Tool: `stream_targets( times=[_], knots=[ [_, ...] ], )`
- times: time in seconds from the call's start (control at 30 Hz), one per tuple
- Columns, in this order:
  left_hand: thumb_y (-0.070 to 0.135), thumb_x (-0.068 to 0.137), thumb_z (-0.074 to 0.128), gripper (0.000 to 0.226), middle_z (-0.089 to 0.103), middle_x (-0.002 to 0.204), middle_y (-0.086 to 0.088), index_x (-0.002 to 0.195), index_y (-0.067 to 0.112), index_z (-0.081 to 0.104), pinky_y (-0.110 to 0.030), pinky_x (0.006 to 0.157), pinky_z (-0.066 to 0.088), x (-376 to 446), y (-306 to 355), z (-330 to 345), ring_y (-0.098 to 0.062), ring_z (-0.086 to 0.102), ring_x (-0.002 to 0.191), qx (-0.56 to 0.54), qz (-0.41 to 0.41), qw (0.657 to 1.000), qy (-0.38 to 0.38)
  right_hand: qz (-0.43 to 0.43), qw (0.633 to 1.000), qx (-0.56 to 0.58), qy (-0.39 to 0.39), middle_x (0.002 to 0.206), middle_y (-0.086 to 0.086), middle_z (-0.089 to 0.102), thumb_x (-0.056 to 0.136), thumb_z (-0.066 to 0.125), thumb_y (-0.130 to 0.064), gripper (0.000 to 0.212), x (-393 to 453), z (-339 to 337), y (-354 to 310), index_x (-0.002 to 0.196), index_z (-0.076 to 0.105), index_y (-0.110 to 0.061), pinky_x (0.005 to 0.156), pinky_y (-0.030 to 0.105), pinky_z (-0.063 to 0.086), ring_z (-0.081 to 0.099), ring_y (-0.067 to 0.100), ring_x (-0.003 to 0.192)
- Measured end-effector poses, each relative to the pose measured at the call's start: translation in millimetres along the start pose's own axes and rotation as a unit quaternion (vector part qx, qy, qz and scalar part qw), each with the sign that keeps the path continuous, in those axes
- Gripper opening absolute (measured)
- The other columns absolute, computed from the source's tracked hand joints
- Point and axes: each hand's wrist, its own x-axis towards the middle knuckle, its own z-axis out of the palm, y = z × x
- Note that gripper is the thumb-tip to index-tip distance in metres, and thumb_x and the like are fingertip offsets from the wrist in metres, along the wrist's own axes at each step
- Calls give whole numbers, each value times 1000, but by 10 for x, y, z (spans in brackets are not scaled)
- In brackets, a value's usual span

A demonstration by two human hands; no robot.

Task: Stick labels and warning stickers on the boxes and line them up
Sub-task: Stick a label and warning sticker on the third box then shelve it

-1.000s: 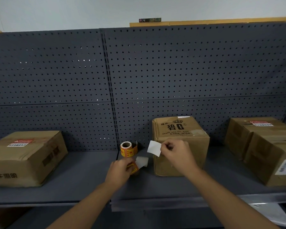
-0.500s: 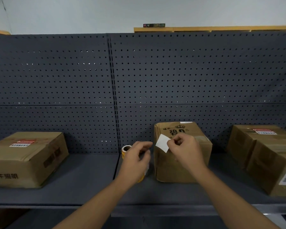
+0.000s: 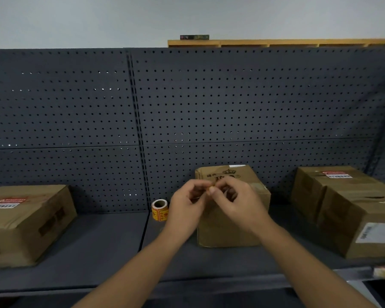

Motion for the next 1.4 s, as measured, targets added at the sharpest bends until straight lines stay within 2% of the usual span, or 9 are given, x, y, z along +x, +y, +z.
stream_targets(
  times=[0.17, 0.33, 0.53, 0.7, 0.9, 1.03, 1.17, 1.27, 1.4],
  knots=[
    [12, 96, 71, 19, 77, 108, -1, 113, 19, 73, -38, 92, 60, 61, 4, 36, -19, 72, 106, -141, -127, 982, 16, 73, 994, 70, 52, 95, -6, 69, 99, 65, -30, 10, 18, -165, 173, 108, 69, -25, 63, 29, 58, 67, 12, 83],
    [7, 96, 69, 22, 77, 108, -8, 117, 10, 70, -33, 86, 61, 124, 61, 91, -22, 74, 104, -249, -200, 948, -10, 140, 967, 215, -8, 98, 11, 71, 96, 72, -23, 14, 56, -238, 212, 105, 73, -13, 48, 32, 53, 69, 18, 68],
    [9, 97, 69, 21, 76, 112, -10, 118, 12, 70, -41, 95, 60, 146, 31, 135, -25, 72, 110, -202, -198, 958, -53, 144, 957, 254, 3, 85, 10, 70, 92, 76, -21, 17, 22, -241, 247, 98, 71, -6, 43, 29, 46, 64, 17, 61],
    [15, 97, 70, 17, 74, 111, -12, 113, 19, 73, -41, 94, 60, 183, 72, 127, -27, 71, 109, -92, -145, 981, -88, 134, 973, 190, 3, 101, 2, 70, 90, 78, -36, 31, 30, -276, 298, 116, 67, -24, 47, 27, 48, 68, 15, 69],
    [28, 96, 72, 17, 73, 104, 4, 112, 26, 71, -27, 76, 58, 161, 162, 174, -12, 70, 96, 4, -65, 991, -117, 78, 986, 146, -23, 86, 0, 75, 93, 76, -23, 6, 47, -371, 306, 92, 77, -18, 59, 17, 49, 66, 4, 71],
    [24, 98, 69, 26, 68, 116, 14, 123, 30, 64, -20, 86, 53, 103, 112, 263, -3, 63, 111, 16, -59, 996, -68, 68, 993, 99, -1, 83, -5, 74, 93, 75, -26, 5, 18, -350, 333, 91, 76, -22, 65, 25, 55, 67, 6, 74],
    [26, 101, 64, 26, 60, 124, 15, 126, 31, 58, -25, 99, 50, 135, 137, 284, -2, 57, 118, -10, -98, 995, -3, 94, 977, 186, 47, 83, 0, 74, 93, 75, -20, 4, -48, -328, 316, 91, 76, -17, 52, 23, 49, 67, 10, 70],
    [27, 101, 63, 24, 61, 126, 12, 125, 30, 61, -25, 97, 50, 110, 151, 303, 0, 58, 113, -10, -107, 994, -1, 108, 953, 264, 105, 86, 9, 74, 94, 73, -16, 5, -56, -386, 295, 95, 74, -11, 47, 31, 47, 65, 17, 68],
    [31, 97, 71, 21, 70, 117, 8, 118, 29, 68, -37, 98, 56, 47, 147, 382, -8, 66, 110, -63, -105, 992, -20, 115, 930, 324, 134, 90, 11, 74, 95, 72, -16, 13, -52, -459, 275, 103, 72, -6, 45, 27, 45, 62, 18, 66]
  ],
)
